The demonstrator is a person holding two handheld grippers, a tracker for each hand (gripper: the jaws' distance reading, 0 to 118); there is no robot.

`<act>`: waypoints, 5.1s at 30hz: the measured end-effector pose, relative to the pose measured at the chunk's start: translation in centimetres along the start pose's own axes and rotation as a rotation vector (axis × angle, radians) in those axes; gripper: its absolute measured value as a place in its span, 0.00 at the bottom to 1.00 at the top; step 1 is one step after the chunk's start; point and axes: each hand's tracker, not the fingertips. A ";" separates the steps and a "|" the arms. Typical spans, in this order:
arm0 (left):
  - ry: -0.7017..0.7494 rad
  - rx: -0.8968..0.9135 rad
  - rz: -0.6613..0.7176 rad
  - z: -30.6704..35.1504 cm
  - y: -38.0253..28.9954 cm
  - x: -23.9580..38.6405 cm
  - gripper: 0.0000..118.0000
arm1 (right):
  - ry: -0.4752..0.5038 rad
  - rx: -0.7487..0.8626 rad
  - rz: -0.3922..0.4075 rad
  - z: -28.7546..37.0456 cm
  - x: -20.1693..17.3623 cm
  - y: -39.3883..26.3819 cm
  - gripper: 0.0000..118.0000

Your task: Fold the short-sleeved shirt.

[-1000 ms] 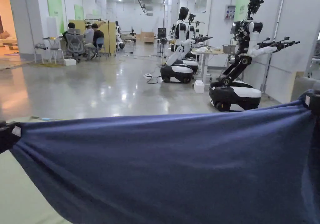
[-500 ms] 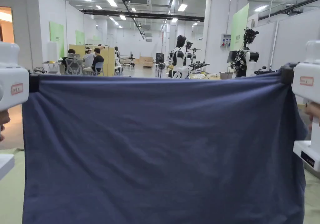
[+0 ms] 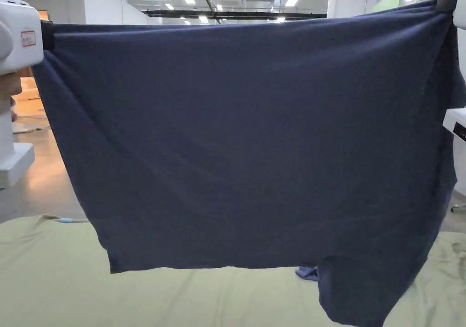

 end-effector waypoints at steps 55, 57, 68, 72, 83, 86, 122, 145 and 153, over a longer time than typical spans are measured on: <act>-0.280 -0.630 -0.035 49.8 -37.2 -11.3 1.00 | 0.026 -0.708 -0.006 58.6 6.8 -37.2 1.00; -0.284 -0.619 0.015 51.6 -35.2 -12.3 0.92 | 0.103 -0.614 -0.058 60.8 7.0 -34.6 0.83; -0.299 -0.758 0.052 48.1 -39.3 -11.5 0.86 | 0.099 -0.646 -0.025 62.3 5.5 -34.0 0.03; -0.273 -0.844 0.094 44.0 -41.9 -11.2 1.00 | 0.131 -0.675 -0.048 61.7 4.5 -34.0 0.03; -0.298 -0.814 -0.080 45.3 -43.0 -8.6 0.03 | 0.187 -0.724 -0.030 60.1 1.8 -34.5 0.03; -0.300 -0.835 -0.040 45.0 -42.8 -9.0 0.03 | 0.194 -0.747 -0.019 59.3 1.7 -35.0 0.03; -0.327 -1.027 -0.032 26.7 -38.5 -4.1 0.03 | 0.137 -1.174 -0.013 34.1 6.2 -39.9 0.10; -0.272 -0.744 0.011 40.7 -36.3 -5.4 0.00 | 0.073 -0.834 0.083 47.8 6.7 -36.3 0.02; -0.252 -0.842 -0.079 38.4 -42.1 -4.5 0.19 | 0.209 -0.840 0.063 53.1 2.4 -34.9 0.02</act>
